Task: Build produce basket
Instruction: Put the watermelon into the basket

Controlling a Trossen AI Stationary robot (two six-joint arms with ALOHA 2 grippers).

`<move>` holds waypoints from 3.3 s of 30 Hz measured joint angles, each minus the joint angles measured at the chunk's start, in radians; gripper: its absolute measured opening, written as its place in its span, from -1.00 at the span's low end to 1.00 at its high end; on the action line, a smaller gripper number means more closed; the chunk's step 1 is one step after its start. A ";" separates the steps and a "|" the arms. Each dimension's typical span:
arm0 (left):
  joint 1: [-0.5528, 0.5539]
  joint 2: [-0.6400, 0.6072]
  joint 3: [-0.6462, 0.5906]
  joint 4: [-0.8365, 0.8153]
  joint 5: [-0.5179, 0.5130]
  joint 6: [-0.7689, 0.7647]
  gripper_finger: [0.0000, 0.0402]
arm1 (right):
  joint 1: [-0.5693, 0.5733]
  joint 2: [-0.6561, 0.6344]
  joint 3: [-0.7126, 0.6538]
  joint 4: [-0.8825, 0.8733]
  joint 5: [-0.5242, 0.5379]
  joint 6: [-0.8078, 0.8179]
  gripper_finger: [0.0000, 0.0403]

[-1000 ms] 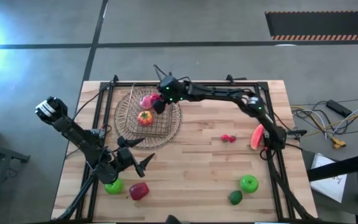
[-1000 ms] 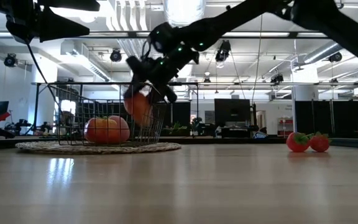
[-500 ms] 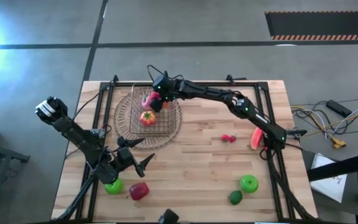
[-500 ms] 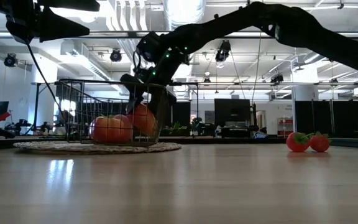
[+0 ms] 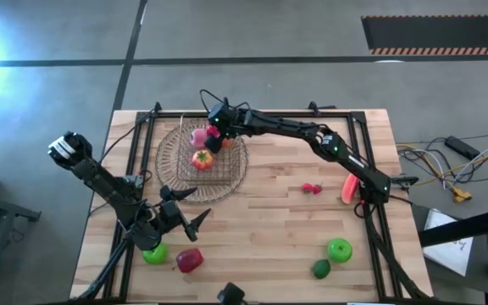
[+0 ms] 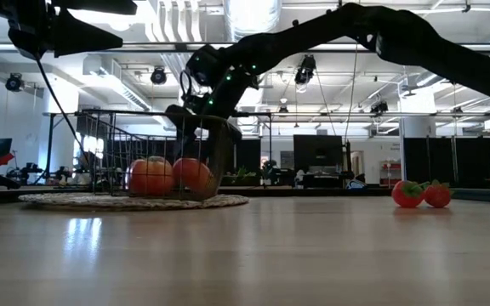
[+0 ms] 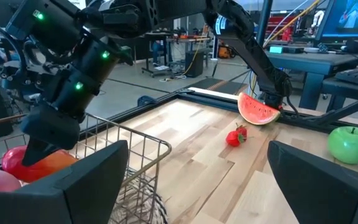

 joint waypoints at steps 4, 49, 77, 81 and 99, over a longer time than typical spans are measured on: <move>0.000 0.000 0.000 0.000 0.000 0.000 0.83 | 0.000 -0.024 -0.002 0.007 0.007 -0.034 0.66; -0.005 0.028 -0.003 0.002 0.000 -0.003 0.83 | 0.272 -1.281 -1.295 -0.623 0.045 0.677 0.62; 0.010 0.036 -0.004 0.017 0.000 0.000 0.83 | -0.276 -1.047 -1.468 -0.833 -0.040 0.445 0.62; 0.010 0.035 -0.004 0.018 0.000 -0.001 0.83 | -0.285 -1.030 -1.473 -0.833 -0.083 0.441 0.62; 0.010 0.035 -0.004 0.018 0.000 -0.002 0.83 | -0.261 -1.015 -1.495 -0.602 -0.184 0.359 0.62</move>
